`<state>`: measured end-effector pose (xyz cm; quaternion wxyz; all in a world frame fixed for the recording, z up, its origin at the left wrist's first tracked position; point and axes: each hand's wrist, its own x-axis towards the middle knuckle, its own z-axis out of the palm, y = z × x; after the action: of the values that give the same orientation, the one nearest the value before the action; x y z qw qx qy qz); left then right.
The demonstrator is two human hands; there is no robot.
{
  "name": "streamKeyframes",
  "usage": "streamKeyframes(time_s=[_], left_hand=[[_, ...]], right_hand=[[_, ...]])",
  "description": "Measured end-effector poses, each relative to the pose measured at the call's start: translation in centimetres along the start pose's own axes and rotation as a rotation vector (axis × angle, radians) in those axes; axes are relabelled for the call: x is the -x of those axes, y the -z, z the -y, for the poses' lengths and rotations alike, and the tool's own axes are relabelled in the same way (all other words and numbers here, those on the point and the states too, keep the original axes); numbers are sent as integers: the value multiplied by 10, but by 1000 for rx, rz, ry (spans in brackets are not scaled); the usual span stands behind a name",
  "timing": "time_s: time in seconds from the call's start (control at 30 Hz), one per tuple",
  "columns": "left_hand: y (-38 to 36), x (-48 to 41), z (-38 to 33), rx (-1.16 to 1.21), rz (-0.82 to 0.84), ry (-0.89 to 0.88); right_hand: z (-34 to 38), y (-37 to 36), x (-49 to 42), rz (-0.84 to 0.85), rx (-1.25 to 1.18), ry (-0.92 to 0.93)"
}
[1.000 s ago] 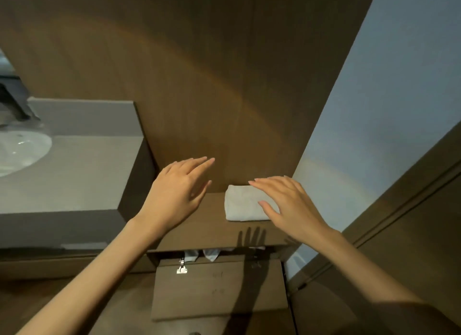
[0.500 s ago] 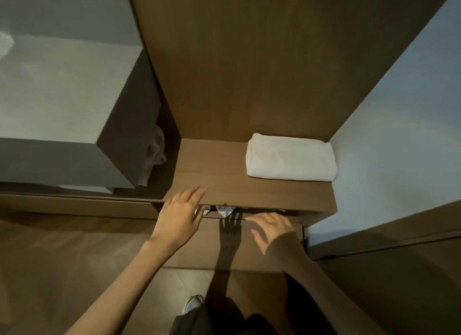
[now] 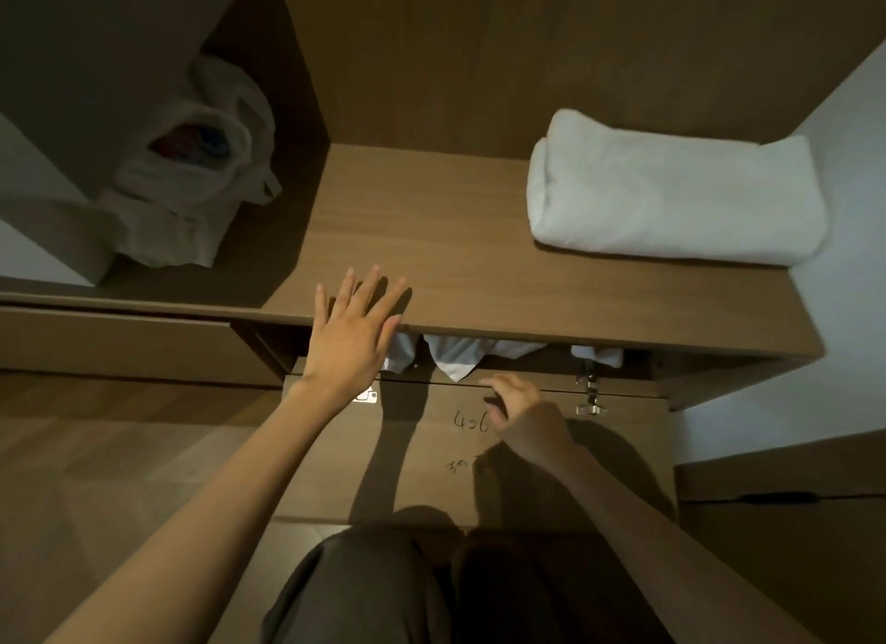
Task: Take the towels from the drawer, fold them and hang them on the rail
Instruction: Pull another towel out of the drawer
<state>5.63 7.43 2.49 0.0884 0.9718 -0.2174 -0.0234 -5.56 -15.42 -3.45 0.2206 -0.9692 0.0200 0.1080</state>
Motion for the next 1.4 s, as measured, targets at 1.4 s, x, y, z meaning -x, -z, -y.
streamKeyframes(time_s=[1.4], left_hand=[[-70,13,-23,242,-376,-116]], right_hand=[[-2,31,27,-461,-139,324]])
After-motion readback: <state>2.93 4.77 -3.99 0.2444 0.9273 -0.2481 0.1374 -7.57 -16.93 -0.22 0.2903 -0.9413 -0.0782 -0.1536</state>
